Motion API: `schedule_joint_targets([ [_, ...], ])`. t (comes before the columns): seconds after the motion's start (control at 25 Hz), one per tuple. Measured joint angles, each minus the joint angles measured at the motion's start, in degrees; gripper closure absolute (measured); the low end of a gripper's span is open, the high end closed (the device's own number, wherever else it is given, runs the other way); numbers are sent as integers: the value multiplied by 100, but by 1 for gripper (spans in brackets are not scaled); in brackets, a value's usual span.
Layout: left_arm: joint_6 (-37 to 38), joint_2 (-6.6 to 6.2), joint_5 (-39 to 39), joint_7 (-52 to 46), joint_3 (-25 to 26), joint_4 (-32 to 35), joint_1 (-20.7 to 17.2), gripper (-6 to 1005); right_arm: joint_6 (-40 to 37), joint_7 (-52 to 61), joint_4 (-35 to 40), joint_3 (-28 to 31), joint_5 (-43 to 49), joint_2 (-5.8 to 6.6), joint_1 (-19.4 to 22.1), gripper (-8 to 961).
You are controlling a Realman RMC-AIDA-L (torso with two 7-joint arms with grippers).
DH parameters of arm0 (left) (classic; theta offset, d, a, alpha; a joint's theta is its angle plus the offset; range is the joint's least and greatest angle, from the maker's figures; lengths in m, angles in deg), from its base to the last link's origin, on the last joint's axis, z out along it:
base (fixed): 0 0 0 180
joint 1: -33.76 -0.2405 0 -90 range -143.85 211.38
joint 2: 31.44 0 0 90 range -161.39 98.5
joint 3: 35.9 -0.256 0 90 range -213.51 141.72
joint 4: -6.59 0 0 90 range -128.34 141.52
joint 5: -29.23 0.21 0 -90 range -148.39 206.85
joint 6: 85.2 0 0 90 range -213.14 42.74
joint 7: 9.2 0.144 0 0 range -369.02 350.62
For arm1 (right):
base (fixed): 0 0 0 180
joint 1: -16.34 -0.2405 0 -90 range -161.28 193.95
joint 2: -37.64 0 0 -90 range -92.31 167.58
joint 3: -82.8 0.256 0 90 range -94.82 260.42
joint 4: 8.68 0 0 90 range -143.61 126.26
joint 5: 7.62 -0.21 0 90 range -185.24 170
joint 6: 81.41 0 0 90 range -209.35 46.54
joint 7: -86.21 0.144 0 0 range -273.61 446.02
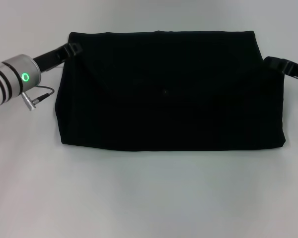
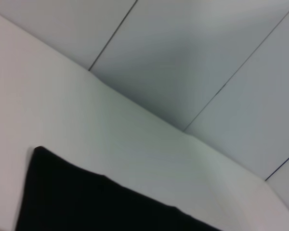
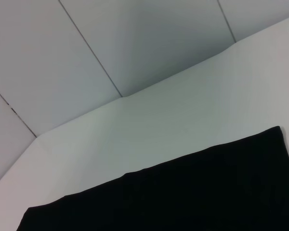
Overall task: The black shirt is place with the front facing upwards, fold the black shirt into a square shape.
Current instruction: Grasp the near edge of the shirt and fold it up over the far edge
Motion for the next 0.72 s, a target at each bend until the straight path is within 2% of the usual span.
schedule_joint_targets([
  [0.12, -290, 54, -14, 2, -190, -39, -6, 938, 176, -7, -11, -14, 0, -40, -34, 878],
  [0.36, -601, 64, -159, -123, -270, -323, -18, 938, 506, -152, -33, -300, -1, -121, -63, 801],
  [0.52, -563, 31, -289, -129, -261, -472, -93, 901, 556, -288, 13, -298, 0, -192, 2, 750],
  [0.6, -543, 3, -324, -134, -246, -520, -147, 882, 541, -292, 27, -262, -72, -186, 76, 674],
  [0.68, -439, -38, -424, -168, -237, -553, -270, 644, 475, -292, 32, -255, -234, -155, 170, 599],
  [0.72, -439, -38, -424, -168, -237, -553, -270, 612, 421, -292, 34, -260, -342, -138, 226, 561],
])
